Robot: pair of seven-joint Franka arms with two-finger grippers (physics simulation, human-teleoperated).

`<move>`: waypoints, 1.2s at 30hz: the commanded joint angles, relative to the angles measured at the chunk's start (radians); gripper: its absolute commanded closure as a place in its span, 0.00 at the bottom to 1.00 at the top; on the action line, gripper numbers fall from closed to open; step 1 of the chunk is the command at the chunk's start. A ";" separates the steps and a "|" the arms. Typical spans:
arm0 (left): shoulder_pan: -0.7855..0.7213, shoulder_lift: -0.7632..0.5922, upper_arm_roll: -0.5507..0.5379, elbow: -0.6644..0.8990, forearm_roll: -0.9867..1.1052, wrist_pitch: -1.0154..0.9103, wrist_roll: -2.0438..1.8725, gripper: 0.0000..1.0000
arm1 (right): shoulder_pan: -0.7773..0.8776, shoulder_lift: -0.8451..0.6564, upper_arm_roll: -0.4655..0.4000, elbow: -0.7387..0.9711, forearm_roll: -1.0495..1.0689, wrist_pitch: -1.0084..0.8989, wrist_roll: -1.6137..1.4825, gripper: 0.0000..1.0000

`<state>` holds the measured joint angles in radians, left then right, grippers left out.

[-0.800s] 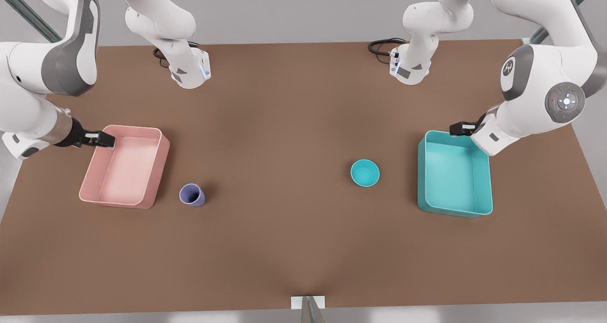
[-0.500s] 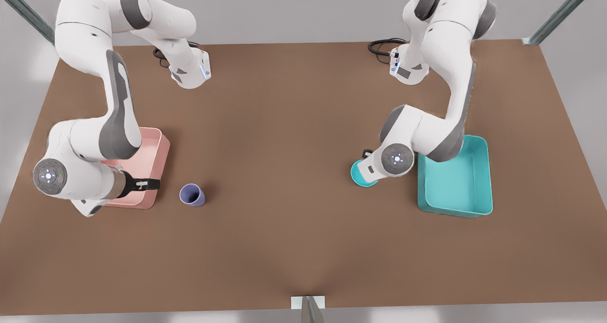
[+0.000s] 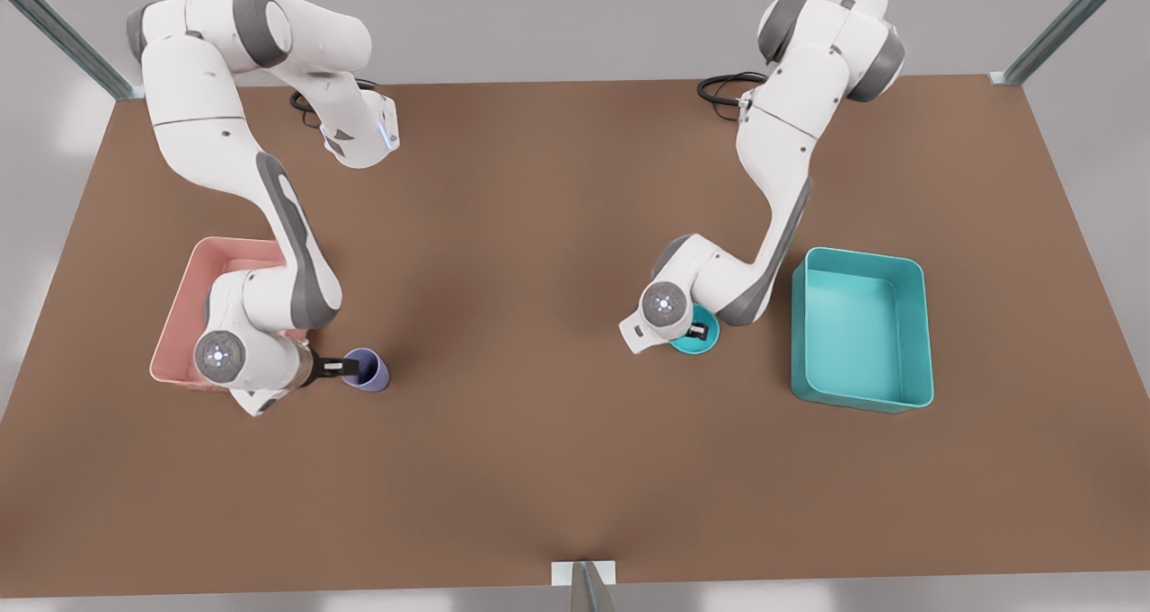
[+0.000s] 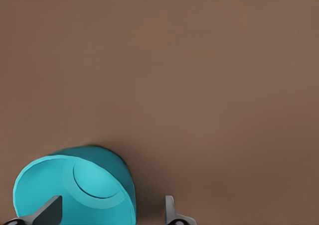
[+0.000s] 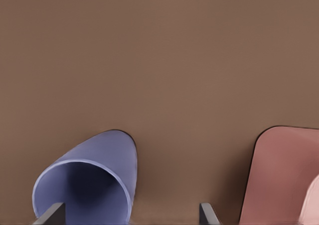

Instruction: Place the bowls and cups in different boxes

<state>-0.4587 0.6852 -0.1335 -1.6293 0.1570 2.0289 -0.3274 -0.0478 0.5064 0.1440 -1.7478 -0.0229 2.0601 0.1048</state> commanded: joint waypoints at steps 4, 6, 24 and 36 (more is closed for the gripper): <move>0.002 0.031 0.000 0.002 0.004 0.137 -0.140 0.08 | -0.003 0.000 0.000 -0.076 0.009 0.192 0.041 0.00; 0.005 0.030 0.000 0.002 0.003 0.126 -0.139 0.45 | -0.003 0.014 -0.001 -0.076 0.011 0.215 0.041 0.00; 0.261 -0.271 0.179 0.077 0.072 -0.380 -0.142 0.79 | -0.030 -0.052 0.000 -0.044 0.009 0.126 -0.039 0.79; 0.370 -0.148 0.213 -0.256 0.056 0.163 -0.098 0.79 | -0.423 -0.190 -0.029 -0.032 -0.005 -0.117 -0.740 0.79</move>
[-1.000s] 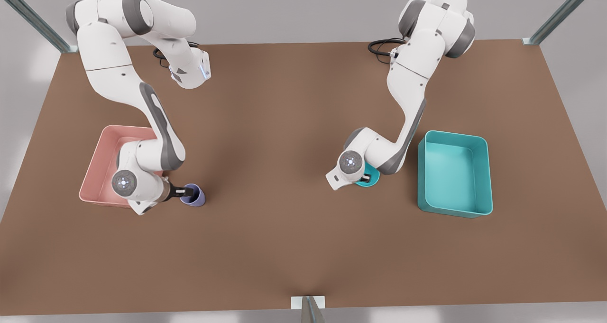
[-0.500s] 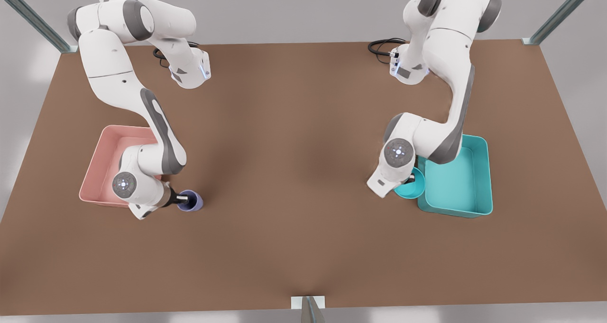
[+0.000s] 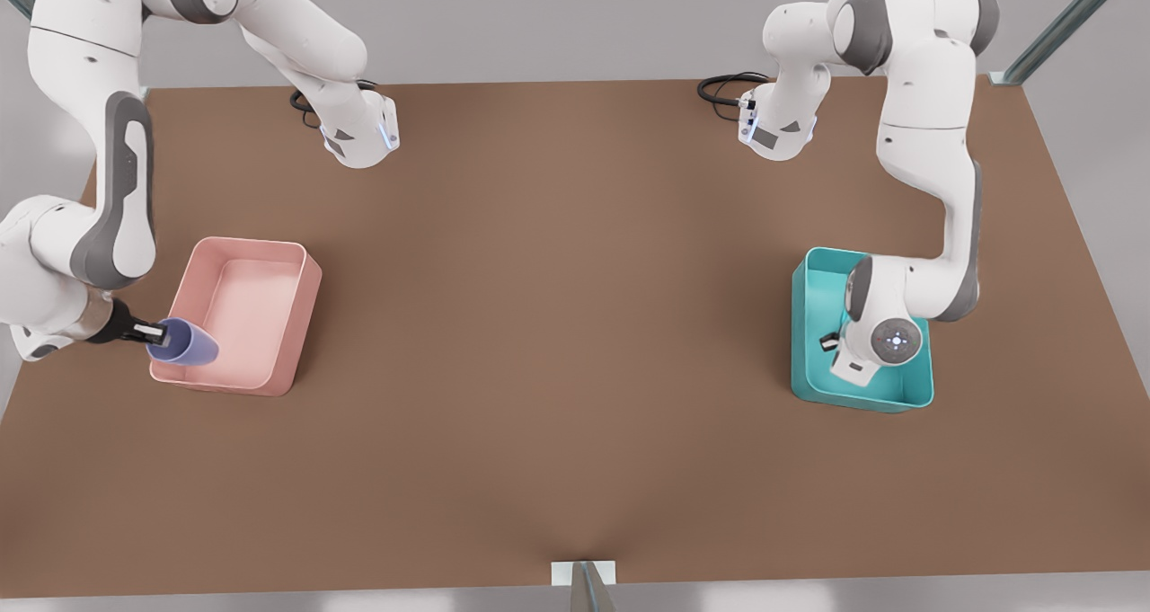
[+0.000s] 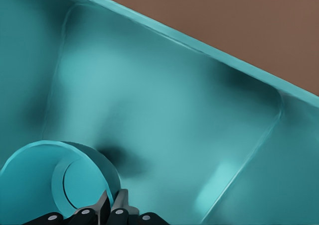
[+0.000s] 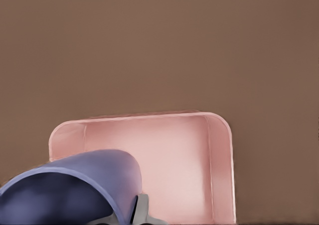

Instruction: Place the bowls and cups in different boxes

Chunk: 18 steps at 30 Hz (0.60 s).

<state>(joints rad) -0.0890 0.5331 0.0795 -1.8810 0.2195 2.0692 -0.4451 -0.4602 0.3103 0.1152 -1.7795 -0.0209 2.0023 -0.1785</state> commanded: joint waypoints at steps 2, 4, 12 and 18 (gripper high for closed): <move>0.015 0.002 0.000 -0.003 -0.003 0.114 0.026 0.28 | -0.015 0.027 0.001 -0.038 -0.007 0.027 -0.455 0.79; 0.014 -0.079 -0.003 0.008 -0.005 -0.010 0.028 0.00 | -0.012 0.042 0.001 -0.075 -0.005 0.121 -0.455 0.79; 0.003 -0.255 -0.201 0.595 -0.220 -0.824 0.463 0.00 | -0.011 0.133 0.003 -0.170 -0.004 0.426 -0.452 0.79; 0.011 -0.251 -0.204 0.638 -0.233 -0.847 0.470 0.00 | -0.008 0.147 0.009 -0.184 -0.002 0.437 -0.449 0.09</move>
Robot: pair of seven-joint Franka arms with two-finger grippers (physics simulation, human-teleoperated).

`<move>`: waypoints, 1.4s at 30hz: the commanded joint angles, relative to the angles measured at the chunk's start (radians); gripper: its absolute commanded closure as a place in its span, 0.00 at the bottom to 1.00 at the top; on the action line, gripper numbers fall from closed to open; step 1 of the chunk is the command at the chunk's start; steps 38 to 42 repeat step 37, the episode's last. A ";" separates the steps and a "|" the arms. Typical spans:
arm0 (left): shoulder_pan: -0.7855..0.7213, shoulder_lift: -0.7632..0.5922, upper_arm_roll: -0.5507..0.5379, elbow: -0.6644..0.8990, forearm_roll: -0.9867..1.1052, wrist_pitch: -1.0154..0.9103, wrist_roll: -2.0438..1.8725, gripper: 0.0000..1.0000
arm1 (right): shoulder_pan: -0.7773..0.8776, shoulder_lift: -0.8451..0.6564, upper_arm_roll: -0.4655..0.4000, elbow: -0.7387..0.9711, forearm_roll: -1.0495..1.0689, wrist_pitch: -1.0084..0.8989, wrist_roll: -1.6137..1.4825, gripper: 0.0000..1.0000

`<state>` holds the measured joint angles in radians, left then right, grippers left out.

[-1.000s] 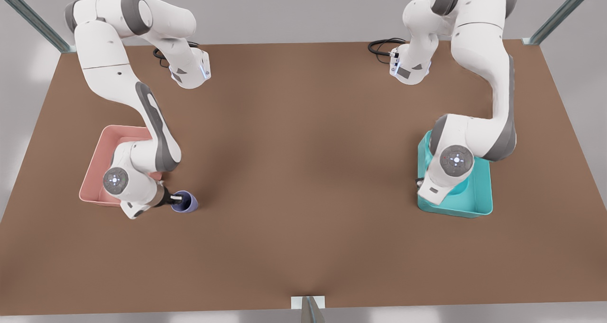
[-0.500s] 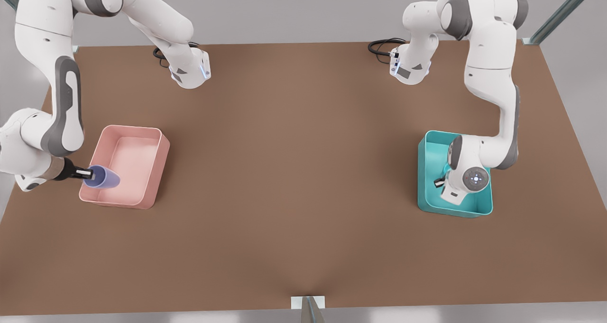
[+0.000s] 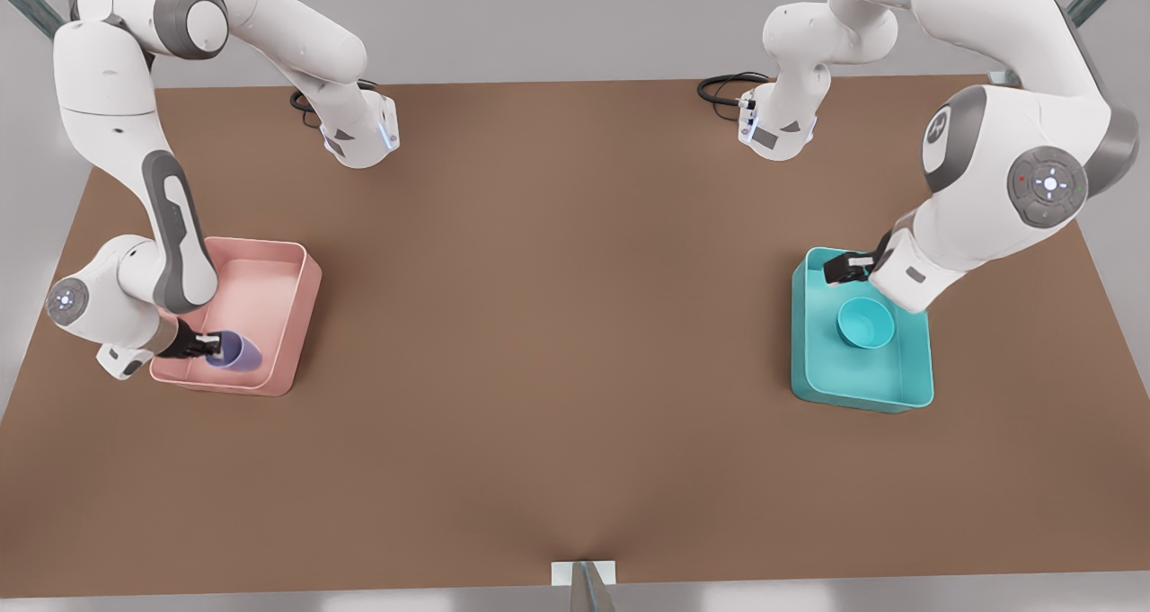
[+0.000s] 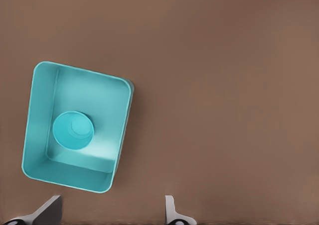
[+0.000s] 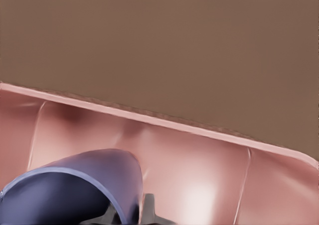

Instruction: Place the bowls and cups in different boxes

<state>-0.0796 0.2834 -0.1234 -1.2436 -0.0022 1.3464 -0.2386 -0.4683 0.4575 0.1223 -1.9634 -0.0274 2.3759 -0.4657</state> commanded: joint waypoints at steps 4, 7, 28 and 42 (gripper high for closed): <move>0.000 -0.001 -0.001 0.001 -0.012 -0.122 0.263 0.00 | 0.002 -0.002 0.005 0.000 0.003 0.060 -0.168 0.00; -0.006 -0.001 -0.004 0.000 -0.012 -0.122 0.262 0.00 | -0.001 -0.022 0.005 0.000 0.003 0.023 -0.180 0.00; -0.002 -0.001 -0.004 -0.004 -0.012 -0.125 0.262 0.00 | 0.235 -0.375 0.007 0.468 0.003 -0.972 0.392 0.00; 0.000 -0.001 -0.004 -0.005 -0.010 -0.124 0.262 0.00 | 0.234 -0.362 0.002 0.485 -0.002 -0.972 0.443 0.00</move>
